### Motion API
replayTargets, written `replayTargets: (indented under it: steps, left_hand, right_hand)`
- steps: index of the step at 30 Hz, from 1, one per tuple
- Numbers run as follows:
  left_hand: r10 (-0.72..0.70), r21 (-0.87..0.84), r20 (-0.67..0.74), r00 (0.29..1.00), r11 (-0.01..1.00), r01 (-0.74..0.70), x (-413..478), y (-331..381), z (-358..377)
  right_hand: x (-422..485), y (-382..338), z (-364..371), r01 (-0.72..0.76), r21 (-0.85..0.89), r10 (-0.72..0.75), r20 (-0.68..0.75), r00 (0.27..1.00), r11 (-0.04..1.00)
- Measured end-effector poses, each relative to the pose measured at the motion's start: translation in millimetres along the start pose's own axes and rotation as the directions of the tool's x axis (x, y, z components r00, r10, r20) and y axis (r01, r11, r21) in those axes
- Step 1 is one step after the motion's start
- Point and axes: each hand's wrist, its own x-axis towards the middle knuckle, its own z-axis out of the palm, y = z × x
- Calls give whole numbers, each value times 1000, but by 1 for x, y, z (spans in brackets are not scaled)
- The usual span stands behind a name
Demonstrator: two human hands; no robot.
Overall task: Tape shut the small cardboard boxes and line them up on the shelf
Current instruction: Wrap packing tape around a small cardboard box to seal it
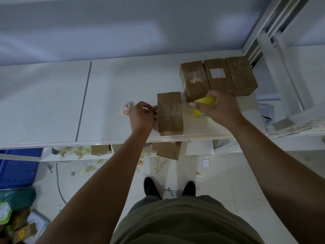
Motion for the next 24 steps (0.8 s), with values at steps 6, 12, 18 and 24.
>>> replayTargets:
  steps: [6, 12, 18, 24]
  left_hand:
    - [-37, 42, -24, 999, 998, 38, -9, -2, 16]
    - [-78, 64, 44, 996, 995, 75, -10, -3, 11]
    - [27, 102, -21, 999, 994, -25, -18, -8, 7]
    - [-82, -21, 97, 992, 996, 85, -28, -8, 12]
  right_hand:
    - [-1, -20, 28, 103, -194, -113, -42, 993, 976]
    - [3, -24, 32, 71, -239, -89, -66, 994, 968]
    - [-2, -21, 32, 89, -225, -115, -105, 988, 970]
    - [-11, -31, 36, 6, -50, -11, -101, 995, 999]
